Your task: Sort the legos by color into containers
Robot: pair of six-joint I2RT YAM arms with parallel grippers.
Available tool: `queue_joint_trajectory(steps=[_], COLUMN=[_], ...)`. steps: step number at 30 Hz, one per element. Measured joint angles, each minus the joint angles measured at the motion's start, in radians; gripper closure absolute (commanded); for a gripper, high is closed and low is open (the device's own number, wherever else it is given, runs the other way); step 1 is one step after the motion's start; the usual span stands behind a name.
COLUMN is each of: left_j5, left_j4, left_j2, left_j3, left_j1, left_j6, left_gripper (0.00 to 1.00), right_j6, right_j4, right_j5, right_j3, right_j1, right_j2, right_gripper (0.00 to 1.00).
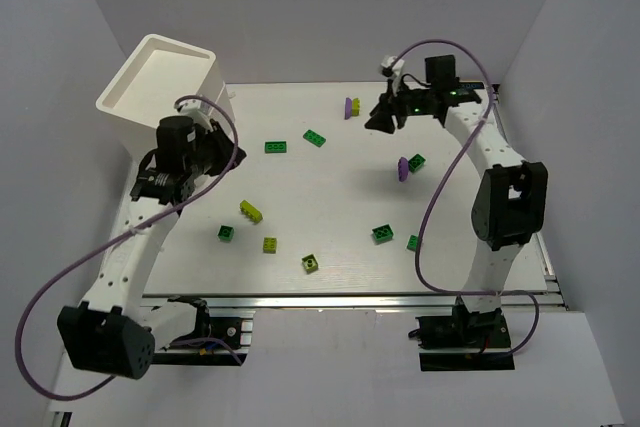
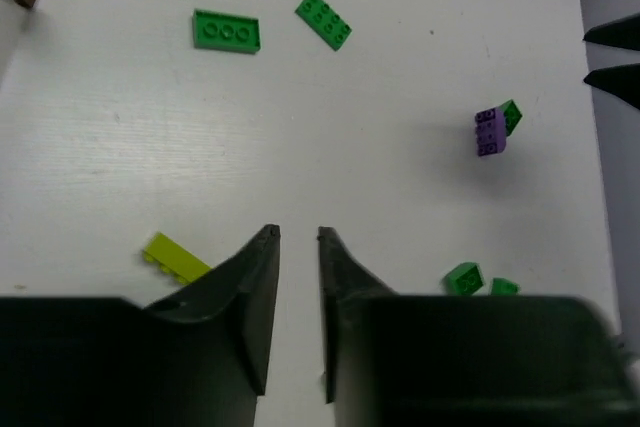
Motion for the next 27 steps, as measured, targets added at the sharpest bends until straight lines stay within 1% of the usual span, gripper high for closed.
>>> queue_joint_trajectory(steps=[1, 2, 3, 4, 6, 9, 15, 18, 22, 24, 25, 26, 27], left_j5=[-0.004, -0.008, -0.018, -0.030, -0.068, -0.168, -0.415, -0.536, -0.642, -0.671, -0.677, -0.679, -0.678], left_j4=[0.000, -0.005, -0.009, -0.016, -0.045, -0.085, -0.206, -0.294, -0.368, -0.385, -0.392, -0.391, -0.387], left_j2=[0.034, 0.061, 0.088, 0.106, 0.119, 0.099, -0.043, -0.104, -0.131, -0.140, -0.140, -0.140, -0.137], left_j3=[0.007, 0.016, 0.029, 0.045, 0.092, 0.172, 0.274, 0.336, 0.416, 0.420, 0.418, 0.407, 0.392], left_j1=[-0.003, -0.008, -0.013, -0.018, -0.026, -0.035, -0.035, -0.034, -0.025, -0.022, -0.022, -0.021, -0.021], left_j6=[-0.001, 0.000, -0.007, -0.013, -0.017, -0.029, -0.080, -0.129, -0.175, -0.190, -0.198, -0.203, -0.206], left_gripper=[0.52, 0.42, 0.32, 0.29, 0.23, 0.20, 0.21, 0.20, 0.22, 0.28, 0.33, 0.40, 0.57], right_j6=[0.009, 0.029, 0.056, 0.077, 0.118, 0.211, 0.451, 0.555, 0.654, 0.672, 0.676, 0.679, 0.679], right_j4=[0.047, 0.090, 0.138, 0.172, 0.251, 0.362, 0.711, 0.859, 1.052, 1.101, 1.117, 1.133, 1.142], right_j5=[0.013, 0.030, 0.054, 0.077, 0.115, 0.135, 0.155, 0.194, 0.248, 0.272, 0.280, 0.285, 0.287], right_j3=[-0.016, -0.032, -0.048, -0.053, -0.043, 0.041, 0.124, 0.249, 0.381, 0.428, 0.441, 0.446, 0.446], right_j1=[0.031, 0.060, 0.093, 0.126, 0.190, 0.274, 0.393, 0.438, 0.481, 0.500, 0.507, 0.515, 0.521], right_j2=[0.000, 0.000, 0.000, 0.005, 0.026, 0.104, 0.291, 0.442, 0.607, 0.659, 0.674, 0.681, 0.682], right_gripper=[0.49, 0.40, 0.18, 0.11, 0.11, 0.11, 0.11, 0.12, 0.11, 0.11, 0.12, 0.16, 0.18])
